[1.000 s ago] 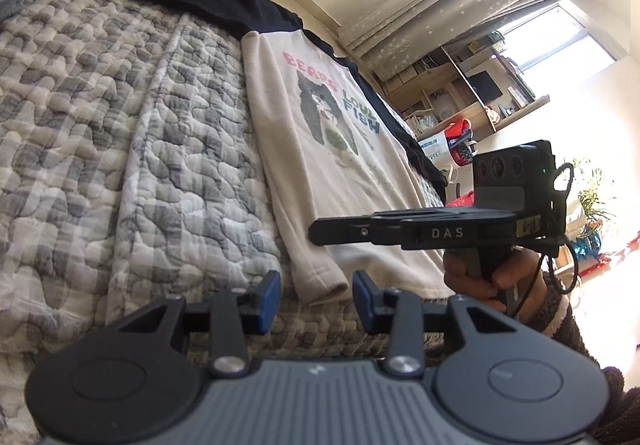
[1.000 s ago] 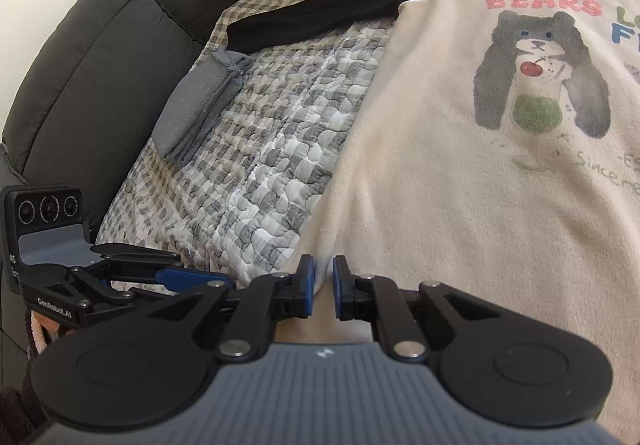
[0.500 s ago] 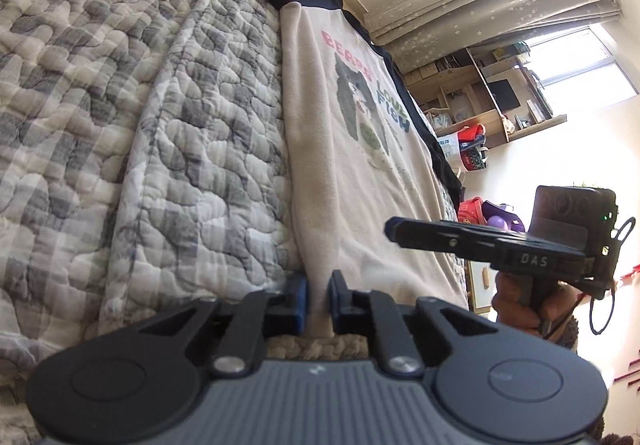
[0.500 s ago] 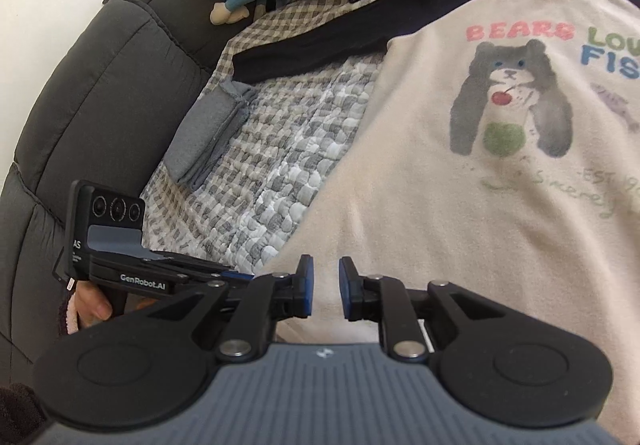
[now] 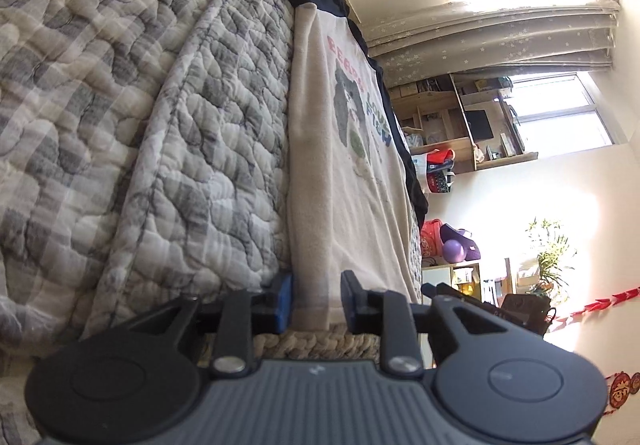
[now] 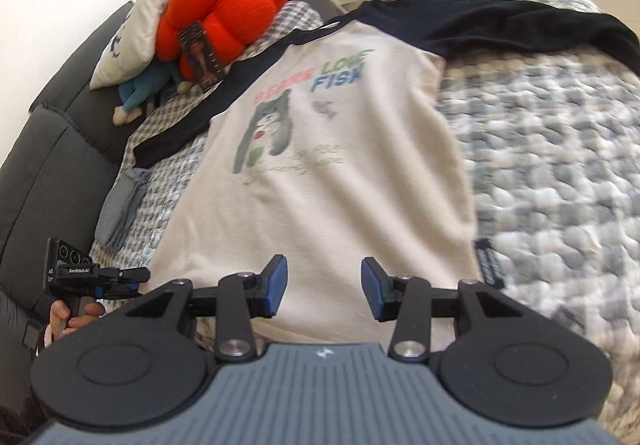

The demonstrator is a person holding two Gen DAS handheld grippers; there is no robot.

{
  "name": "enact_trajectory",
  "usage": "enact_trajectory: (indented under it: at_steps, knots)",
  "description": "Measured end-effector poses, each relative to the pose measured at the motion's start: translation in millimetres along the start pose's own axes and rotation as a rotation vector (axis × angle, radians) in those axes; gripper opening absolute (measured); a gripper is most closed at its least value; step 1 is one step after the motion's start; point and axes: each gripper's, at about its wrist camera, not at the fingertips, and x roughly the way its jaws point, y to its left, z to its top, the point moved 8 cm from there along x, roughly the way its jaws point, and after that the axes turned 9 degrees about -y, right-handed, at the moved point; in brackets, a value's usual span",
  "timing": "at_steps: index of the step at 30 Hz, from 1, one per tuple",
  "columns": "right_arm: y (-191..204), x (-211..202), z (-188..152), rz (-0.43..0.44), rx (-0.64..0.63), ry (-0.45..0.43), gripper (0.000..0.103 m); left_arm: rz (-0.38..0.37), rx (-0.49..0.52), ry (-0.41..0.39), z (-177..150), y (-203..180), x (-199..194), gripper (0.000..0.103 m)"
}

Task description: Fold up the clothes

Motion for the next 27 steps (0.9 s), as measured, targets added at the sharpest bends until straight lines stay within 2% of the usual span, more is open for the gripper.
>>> enact_trajectory:
  at_steps: [4,9,11,13,14,16,21,24,27]
  knots:
    - [-34,-24,-8,-0.063,0.064,-0.028,0.045,-0.005,-0.022,0.002,-1,1,-1,0.025]
    - [-54,-37,-13,-0.082,0.115,-0.070,0.045,0.014,-0.004,0.016,-7,-1,-3,0.025]
    - [-58,-35,-17,-0.074,0.124,-0.066,0.045,0.031,0.010,0.021,-9,-1,-3,0.021]
    - [-57,-30,-22,-0.036,0.141,-0.054,0.024,0.062,0.039,0.023,-11,-2,-1,0.011]
    - [-57,-29,-23,-0.024,0.151,-0.056,0.011,0.076,0.055,0.021,-12,-4,0,0.009]
    - [-58,-32,-21,-0.016,0.161,-0.075,0.010,0.096,0.097,0.002,-12,-12,-1,0.008]
    - [-55,-56,-10,-0.015,0.130,-0.153,0.010,0.079,0.185,-0.042,-8,-35,-18,0.007]
    - [-52,-60,-12,-0.035,0.084,-0.141,0.010,0.143,0.243,-0.011,-13,-33,-16,0.007]
    - [-56,-46,-22,-0.077,0.054,-0.087,0.010,0.239,0.296,0.028,-21,-17,-3,0.007]
